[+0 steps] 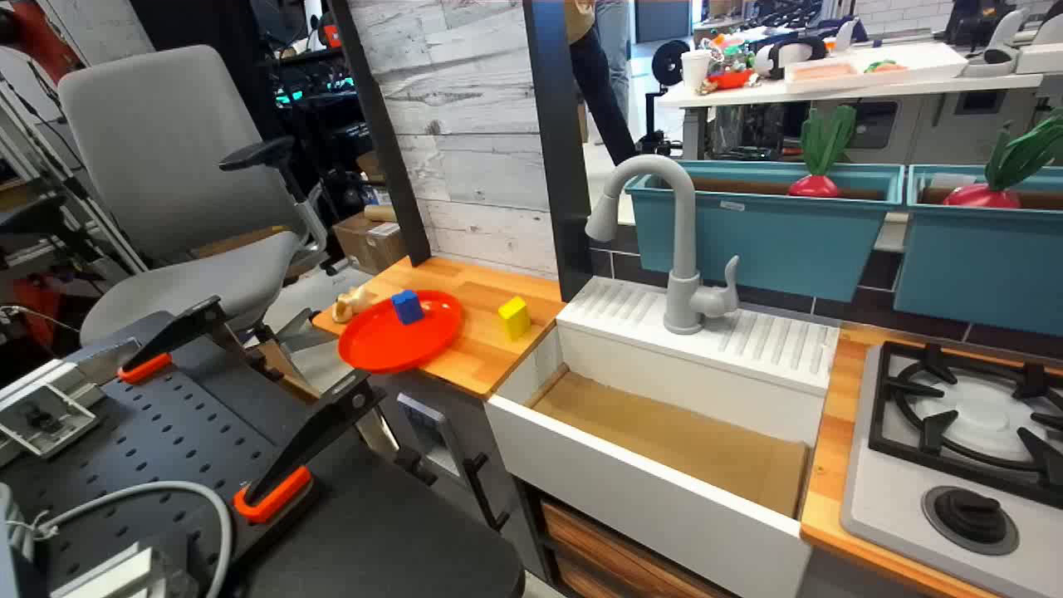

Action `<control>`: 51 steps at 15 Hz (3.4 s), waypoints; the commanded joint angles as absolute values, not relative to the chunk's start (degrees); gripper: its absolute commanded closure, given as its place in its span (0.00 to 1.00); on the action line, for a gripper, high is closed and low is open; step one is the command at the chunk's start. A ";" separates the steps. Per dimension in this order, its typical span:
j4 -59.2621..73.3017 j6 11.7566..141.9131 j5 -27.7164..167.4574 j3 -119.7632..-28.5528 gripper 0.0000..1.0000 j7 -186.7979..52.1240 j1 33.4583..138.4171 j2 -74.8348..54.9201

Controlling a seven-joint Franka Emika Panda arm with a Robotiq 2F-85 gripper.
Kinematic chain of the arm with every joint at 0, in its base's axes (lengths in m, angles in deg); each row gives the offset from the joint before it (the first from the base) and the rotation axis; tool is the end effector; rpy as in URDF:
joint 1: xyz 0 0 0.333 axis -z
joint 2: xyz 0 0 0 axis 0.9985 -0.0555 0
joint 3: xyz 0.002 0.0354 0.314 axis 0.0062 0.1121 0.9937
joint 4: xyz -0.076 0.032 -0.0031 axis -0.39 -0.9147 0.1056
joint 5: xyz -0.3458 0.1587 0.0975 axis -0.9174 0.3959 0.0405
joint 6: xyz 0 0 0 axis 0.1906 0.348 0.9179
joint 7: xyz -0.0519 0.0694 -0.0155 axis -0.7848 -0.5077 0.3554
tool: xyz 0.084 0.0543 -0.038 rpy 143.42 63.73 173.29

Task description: Remove the blue block from the orange plate

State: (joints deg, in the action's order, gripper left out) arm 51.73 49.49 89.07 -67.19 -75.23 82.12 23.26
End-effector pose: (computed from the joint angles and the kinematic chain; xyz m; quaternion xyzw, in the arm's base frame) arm 0.4168 0.0782 0.4142 -0.9810 0.1002 0.1325 0.1004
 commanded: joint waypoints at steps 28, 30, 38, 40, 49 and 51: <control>47.37 62.46 89.66 -67.68 0.00 -75.13 84.51 8.43; 45.94 66.52 89.30 -67.57 0.00 -75.46 84.36 2.58; 39.24 84.11 89.01 -67.25 0.00 -75.66 83.15 -19.50; 36.13 87.97 89.29 -66.98 0.00 -75.70 83.02 -25.08; 21.18 93.34 88.06 -66.72 0.00 -78.08 80.31 -44.10; 18.61 92.92 87.77 -66.81 0.00 -78.78 79.28 -46.63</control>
